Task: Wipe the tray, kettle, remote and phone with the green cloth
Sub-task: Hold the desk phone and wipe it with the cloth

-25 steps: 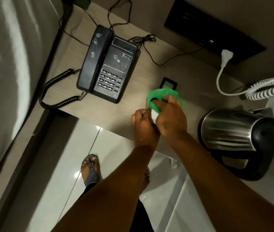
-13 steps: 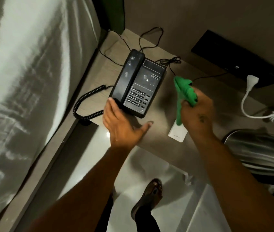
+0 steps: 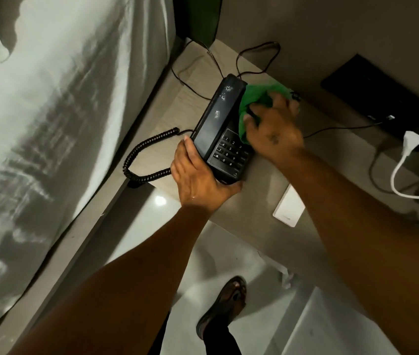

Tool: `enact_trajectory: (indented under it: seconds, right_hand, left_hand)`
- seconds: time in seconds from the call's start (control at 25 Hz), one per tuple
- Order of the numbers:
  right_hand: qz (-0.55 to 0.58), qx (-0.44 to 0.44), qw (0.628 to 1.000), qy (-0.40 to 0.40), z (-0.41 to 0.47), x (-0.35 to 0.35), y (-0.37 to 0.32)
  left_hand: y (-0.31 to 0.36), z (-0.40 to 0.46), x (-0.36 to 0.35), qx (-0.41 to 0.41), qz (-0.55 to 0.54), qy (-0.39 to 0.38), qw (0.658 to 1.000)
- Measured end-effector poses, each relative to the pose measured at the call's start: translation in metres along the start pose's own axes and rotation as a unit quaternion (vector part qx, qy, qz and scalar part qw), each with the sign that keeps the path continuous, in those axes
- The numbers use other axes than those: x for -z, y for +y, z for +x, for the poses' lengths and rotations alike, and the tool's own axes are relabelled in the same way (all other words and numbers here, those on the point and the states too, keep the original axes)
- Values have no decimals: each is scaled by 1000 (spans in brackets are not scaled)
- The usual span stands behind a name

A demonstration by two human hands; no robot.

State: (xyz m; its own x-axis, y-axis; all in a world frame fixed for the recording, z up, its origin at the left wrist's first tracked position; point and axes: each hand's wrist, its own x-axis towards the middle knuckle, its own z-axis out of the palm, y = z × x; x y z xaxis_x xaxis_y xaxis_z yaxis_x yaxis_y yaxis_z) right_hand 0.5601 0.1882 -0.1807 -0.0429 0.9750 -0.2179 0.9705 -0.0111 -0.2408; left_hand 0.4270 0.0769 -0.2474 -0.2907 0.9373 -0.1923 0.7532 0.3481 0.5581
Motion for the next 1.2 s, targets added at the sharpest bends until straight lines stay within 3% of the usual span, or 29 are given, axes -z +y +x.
enact_trajectory:
  seconds: [0.28,0.48,0.68,0.96,1.2]
  right_hand:
    - [31,-29,996,81,-19,-15,-15]
    - [57,-21,995,82,-30,-24,-23]
    - [98,-151,977,111,40,-6,-10]
    - [52,-31,995,84,-59,-34,-26]
    - [79,-97,986,108,32,-11,-5]
  left_hand:
    - [-2,1,-8,-13,-5,24,1000]
    - [0,-1,-7,-8,-15,19,1000]
    - [-2,1,-10,-7,-15,27,999]
    - [-5,0,-13,-9,-25,27,999]
    - [-4,1,-13,-12,-7,29,999]
